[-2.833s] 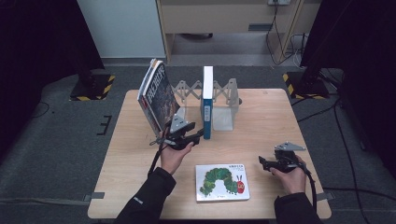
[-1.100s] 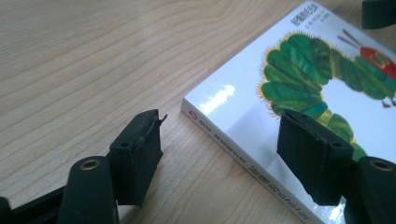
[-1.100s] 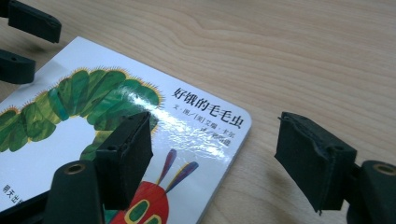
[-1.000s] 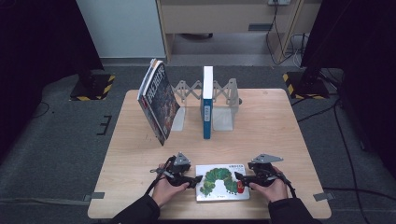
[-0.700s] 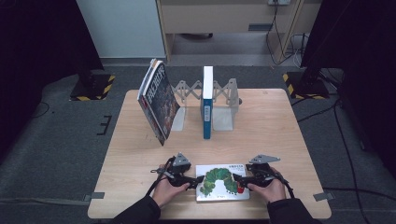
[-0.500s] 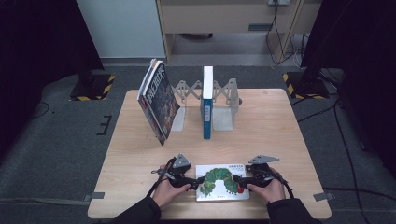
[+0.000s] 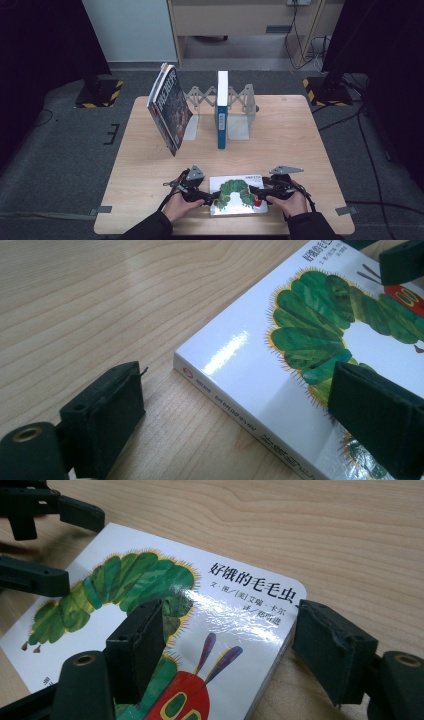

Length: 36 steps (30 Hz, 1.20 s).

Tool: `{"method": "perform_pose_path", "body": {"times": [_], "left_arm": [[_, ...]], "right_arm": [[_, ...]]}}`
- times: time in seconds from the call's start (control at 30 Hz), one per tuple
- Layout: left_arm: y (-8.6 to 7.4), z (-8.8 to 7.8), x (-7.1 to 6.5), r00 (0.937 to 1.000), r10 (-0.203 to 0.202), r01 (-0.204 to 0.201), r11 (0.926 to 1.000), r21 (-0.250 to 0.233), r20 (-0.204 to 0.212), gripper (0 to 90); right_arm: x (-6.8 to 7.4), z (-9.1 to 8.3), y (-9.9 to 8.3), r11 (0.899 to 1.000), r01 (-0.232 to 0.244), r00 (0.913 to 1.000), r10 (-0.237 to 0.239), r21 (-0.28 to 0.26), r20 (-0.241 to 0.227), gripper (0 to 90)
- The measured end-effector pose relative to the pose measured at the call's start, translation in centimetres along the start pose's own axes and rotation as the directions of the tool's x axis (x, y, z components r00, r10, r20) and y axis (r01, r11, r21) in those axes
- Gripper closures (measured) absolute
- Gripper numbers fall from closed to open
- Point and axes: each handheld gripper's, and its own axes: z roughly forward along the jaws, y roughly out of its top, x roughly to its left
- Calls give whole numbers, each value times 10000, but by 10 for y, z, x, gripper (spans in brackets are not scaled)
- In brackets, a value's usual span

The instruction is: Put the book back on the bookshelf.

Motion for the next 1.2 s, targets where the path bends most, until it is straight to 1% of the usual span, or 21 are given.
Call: {"method": "perform_pose_path", "body": {"times": [0.03, 0.07, 0.1, 0.17, 0.3, 0.37, 0.43, 0.6, 0.63, 0.67, 0.8, 0.83, 0.87, 0.97, 1.03, 1.1, 1.13, 1.17, 1.2], "left_arm": [[0, 0, 0, 10000, -22, 22, 10000, -5, 16, 61], [0, 0, 0, 10000, -35, 35, 10000, -8, 27, 61], [0, 0, 1, 10000, -66, 67, 10000, -23, 56, 61], [0, 0, 0, 9998, -128, 129, 9999, -48, 149, 65], [0, -1, -3, 9992, -236, 237, 9997, -38, 332, 110], [0, -2, -5, 9982, -296, 292, 9995, 75, 529, 143], [0, -3, -7, 9982, -292, 285, 9995, 140, 516, 161], [0, -4, -5, 9975, -389, 381, 9992, 140, 587, 166], [0, -4, -5, 9978, -330, 323, 9994, 130, 567, 164], [0, -3, -5, 9981, -308, 303, 9995, 103, 539, 160], [3, -2, -6, 9989, -201, 200, 9998, 30, 416, 162], [3, -1, -5, 9991, -122, 121, 9999, 41, 406, 162], [4, -1, -4, 9992, -78, 78, 10000, 1, 404, 161], [3, 0, -4, 9992, -34, 37, 10000, -61, 401, 162], [3, 0, -4, 9993, -9, 12, 10000, -68, 364, 168], [3, 0, -4, 9994, -58, 54, 9999, 106, 350, 178], [2, -1, -4, 9993, -85, 82, 9999, 85, 372, 183], [1, -2, -4, 9992, -108, 103, 9999, 124, 395, 190], [1, -3, -5, 9991, -108, 101, 9998, 175, 414, 195]], "right_arm": [[0, 0, 0, 10000, -11, 10000, 11, -36, -17, 285], [0, -1, 1, 9999, -132, 9999, 131, -97, -64, 285], [0, -2, 1, 9999, -53, 10000, 52, -154, -71, 285], [0, -4, 2, 9994, -95, 9998, 90, -334, -151, 289], [-1, -6, 4, 9978, -203, 9994, 185, -626, -294, 295], [-1, -6, 5, 9973, -202, 9993, 178, -700, -344, 295], [-1, -5, 6, 9970, -187, 9992, 161, -754, -357, 295], [-1, -2, 8, 9974, -93, 9995, 71, -711, -314, 294], [-1, -2, 9, 9974, -23, 9995, 0, -725, -314, 294], [-1, -2, 10, 9975, -113, 9994, 89, -703, -338, 294], [-3, 1, 13, 9977, 36, 9997, -53, -670, -252, 293], [-3, 2, 14, 9977, 45, 9997, -60, -671, -225, 293], [-4, 3, 15, 9972, 64, 9998, -76, -747, -156, 293], [-6, 5, 16, 9981, 44, 9999, -51, -607, -123, 296], [-7, 6, 15, 9986, 173, 9998, -176, -506, -50, 317], [-7, 7, 14, 9991, 158, 9999, -156, -400, 46, 323], [-7, 7, 13, 9995, 127, 9998, -122, -278, 170, 319], [-8, 7, 12, 9996, 194, 9995, -189, -182, 257, 318], [-9, 6, 10, 9999, 125, 9995, -122, -104, 302, 315]]}}
